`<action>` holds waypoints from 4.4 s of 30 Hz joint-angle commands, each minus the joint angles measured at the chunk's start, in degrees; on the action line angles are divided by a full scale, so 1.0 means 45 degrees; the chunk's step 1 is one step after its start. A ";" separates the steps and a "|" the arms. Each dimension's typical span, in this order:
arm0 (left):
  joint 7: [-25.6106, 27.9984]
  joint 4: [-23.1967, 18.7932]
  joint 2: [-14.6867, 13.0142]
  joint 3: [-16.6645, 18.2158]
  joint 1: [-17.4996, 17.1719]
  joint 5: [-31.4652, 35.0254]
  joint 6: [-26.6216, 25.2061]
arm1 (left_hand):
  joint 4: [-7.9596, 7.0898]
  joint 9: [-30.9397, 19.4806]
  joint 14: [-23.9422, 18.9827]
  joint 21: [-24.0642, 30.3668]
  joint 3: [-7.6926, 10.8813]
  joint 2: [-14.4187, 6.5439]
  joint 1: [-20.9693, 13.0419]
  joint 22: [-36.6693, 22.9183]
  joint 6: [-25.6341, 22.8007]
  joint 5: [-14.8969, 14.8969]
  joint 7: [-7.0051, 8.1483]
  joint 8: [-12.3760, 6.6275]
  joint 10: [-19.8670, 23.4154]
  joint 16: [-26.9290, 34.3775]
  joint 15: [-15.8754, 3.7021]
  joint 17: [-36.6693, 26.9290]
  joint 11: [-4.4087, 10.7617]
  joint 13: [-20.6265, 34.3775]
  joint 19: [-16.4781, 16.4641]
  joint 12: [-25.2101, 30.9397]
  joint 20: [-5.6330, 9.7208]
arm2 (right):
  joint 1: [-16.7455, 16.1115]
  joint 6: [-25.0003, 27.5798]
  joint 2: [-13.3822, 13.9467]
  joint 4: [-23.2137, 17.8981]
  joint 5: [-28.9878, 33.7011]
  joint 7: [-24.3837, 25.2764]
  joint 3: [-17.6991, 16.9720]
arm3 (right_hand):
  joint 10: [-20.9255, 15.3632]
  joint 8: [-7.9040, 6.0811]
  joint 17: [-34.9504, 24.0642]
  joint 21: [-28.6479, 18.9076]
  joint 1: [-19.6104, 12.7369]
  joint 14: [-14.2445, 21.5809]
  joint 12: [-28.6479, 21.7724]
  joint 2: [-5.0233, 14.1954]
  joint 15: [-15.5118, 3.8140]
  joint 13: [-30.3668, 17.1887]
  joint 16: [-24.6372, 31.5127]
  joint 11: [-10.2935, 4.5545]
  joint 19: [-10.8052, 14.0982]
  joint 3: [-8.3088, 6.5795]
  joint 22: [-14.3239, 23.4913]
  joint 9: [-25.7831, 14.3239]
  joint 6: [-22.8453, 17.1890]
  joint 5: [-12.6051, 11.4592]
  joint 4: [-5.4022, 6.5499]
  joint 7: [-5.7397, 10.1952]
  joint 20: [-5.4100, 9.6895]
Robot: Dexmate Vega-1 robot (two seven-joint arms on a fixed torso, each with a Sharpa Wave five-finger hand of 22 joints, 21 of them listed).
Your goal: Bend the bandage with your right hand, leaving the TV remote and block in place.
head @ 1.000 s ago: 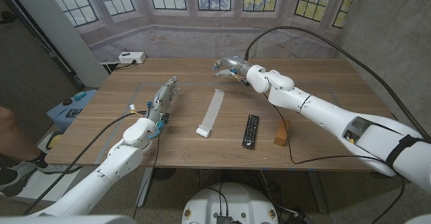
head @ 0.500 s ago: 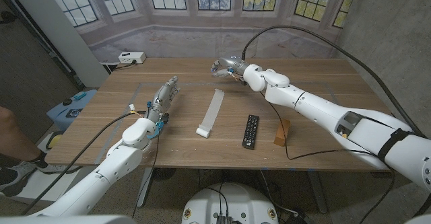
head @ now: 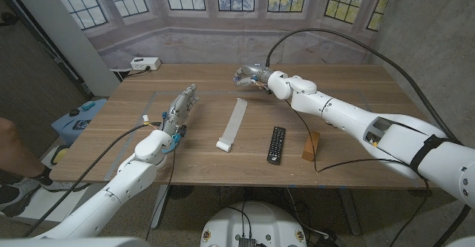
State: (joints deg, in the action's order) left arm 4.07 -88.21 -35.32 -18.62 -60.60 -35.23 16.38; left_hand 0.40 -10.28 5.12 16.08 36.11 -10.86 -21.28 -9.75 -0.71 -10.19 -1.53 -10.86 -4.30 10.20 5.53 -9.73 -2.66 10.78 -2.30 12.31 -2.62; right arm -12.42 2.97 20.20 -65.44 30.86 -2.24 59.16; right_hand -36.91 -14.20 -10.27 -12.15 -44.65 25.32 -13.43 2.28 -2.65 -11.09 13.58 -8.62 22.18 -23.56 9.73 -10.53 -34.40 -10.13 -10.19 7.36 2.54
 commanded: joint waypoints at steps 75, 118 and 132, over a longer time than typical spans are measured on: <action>-0.0040 0.0038 0.0083 -0.0112 -0.0245 -0.0026 0.0114 | -0.0018 -0.0015 -0.0019 -0.0398 -0.0137 0.0030 -0.0175 -0.0051 0.0076 -0.0003 0.0013 0.0064 0.0021 0.0053 0.0110 -0.0032 0.0073 0.0069 -0.0227 -0.0030 -0.0087 | -0.0125 0.0886 -0.0745 0.1401 0.0582 0.1310 0.1395 | -0.1564 0.0007 -0.0144 0.0030 -0.1470 0.0899 0.0071 -0.0017 -0.2085 -0.0075 0.0136 -0.0515 0.0482 0.0355 0.0068 -0.0083 -0.1567 0.0022 0.0088 0.0387 0.0930; 0.0068 -0.0160 -0.0035 0.0065 -0.0672 -0.0068 0.0291 | -0.0037 -0.0016 -0.0022 -0.0560 -0.0166 0.0025 -0.0231 -0.0056 0.0052 -0.0007 0.0012 0.0060 0.0014 0.0048 0.0091 -0.0029 0.0072 0.0071 -0.0278 -0.0047 -0.0091 | -0.0184 0.0900 -0.0951 0.1878 0.0709 0.2044 0.1720 | -0.2306 0.0067 -0.0255 0.0087 -0.2080 0.1388 -0.0189 0.0172 -0.2189 -0.0446 0.0247 -0.0594 0.0549 0.0605 0.0063 -0.0106 -0.2448 0.0005 0.0111 0.0557 0.0917; 0.0228 -0.0423 -0.0090 0.0107 -0.0928 -0.0001 0.0319 | -0.0037 -0.0016 -0.0027 -0.0607 -0.0173 0.0026 -0.0252 -0.0058 0.0043 -0.0009 0.0026 0.0057 0.0024 0.0047 0.0084 -0.0027 0.0065 0.0071 -0.0296 -0.0046 -0.0090 | -0.0388 0.0759 -0.0936 0.2045 0.0883 0.2811 0.1709 | -0.3079 -0.0027 -0.0362 0.0038 -0.2535 0.1983 -0.0525 0.0291 -0.2263 -0.0630 0.0451 -0.0539 0.0810 0.0682 0.0064 -0.0106 -0.3256 0.0000 0.0091 0.0638 0.1007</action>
State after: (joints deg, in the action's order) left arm 4.54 -89.26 -35.53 -18.31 -63.93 -35.51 17.69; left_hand 0.22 -10.26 5.12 13.53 35.47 -10.92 -21.79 -9.74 -0.71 -10.19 -1.53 -10.57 -4.30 10.20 5.52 -9.72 -2.66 10.78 -3.29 12.31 -2.86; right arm -13.52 7.23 16.03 -57.11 34.27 7.56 66.85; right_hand -49.62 -13.99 -11.61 -11.81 -54.93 33.25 -15.26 3.67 -3.11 -13.57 15.17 -11.06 25.08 -20.70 9.73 -10.79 -48.03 -10.13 -9.87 9.92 2.58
